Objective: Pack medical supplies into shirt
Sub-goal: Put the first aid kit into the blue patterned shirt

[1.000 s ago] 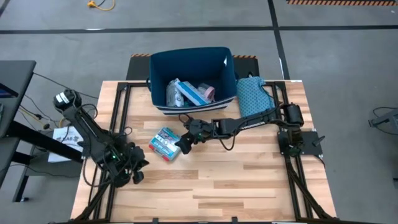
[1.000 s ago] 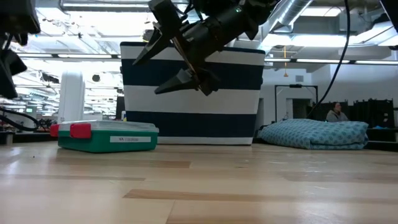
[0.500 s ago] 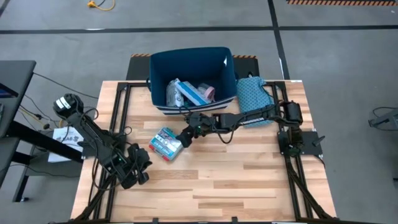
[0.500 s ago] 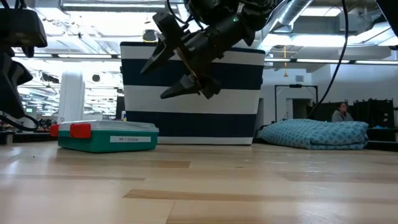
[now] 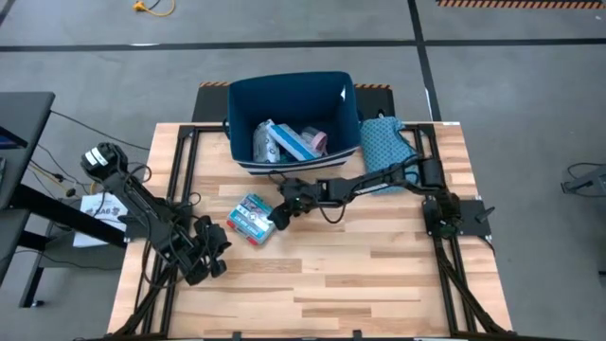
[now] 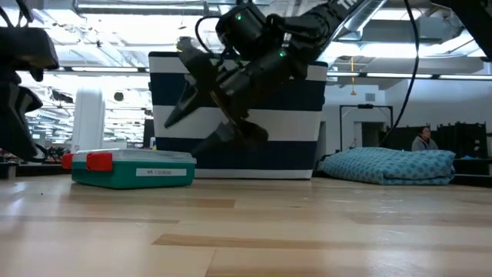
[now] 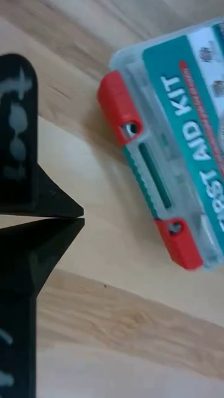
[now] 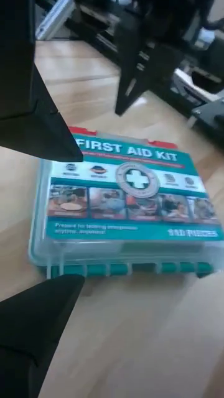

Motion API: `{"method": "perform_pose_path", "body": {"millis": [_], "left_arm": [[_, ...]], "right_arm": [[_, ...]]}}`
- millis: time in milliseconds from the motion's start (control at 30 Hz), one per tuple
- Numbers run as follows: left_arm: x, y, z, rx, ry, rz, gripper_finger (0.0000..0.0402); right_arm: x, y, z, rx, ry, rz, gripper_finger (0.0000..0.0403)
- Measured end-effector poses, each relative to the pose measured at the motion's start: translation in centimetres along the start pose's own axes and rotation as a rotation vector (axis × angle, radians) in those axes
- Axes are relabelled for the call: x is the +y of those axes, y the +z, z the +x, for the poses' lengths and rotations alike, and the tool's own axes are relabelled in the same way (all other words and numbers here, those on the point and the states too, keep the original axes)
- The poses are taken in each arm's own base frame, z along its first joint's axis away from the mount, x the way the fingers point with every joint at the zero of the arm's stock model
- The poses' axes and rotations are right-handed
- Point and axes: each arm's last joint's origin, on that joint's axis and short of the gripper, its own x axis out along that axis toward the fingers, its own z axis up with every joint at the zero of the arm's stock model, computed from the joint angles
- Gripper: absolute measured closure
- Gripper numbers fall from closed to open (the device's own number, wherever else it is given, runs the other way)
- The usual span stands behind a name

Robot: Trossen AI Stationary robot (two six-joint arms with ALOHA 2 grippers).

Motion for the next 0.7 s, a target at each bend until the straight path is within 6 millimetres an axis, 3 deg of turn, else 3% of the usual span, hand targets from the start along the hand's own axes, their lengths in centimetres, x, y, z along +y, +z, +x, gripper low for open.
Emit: {"method": "perform_pose_path", "body": {"millis": [500,700], "left_arm": [[0.9,0.3,1.1,0.001,0.031,0.015,0.0401],[1.2,0.8,1.5,0.016,0.045,0.045,0.0401]], "right_arm": [[-3.0,-0.4,2.3,0.076,0.029,0.021,0.0100],[-2.5,-1.5,4.8,0.140,0.219,0.023,0.0100]]}}
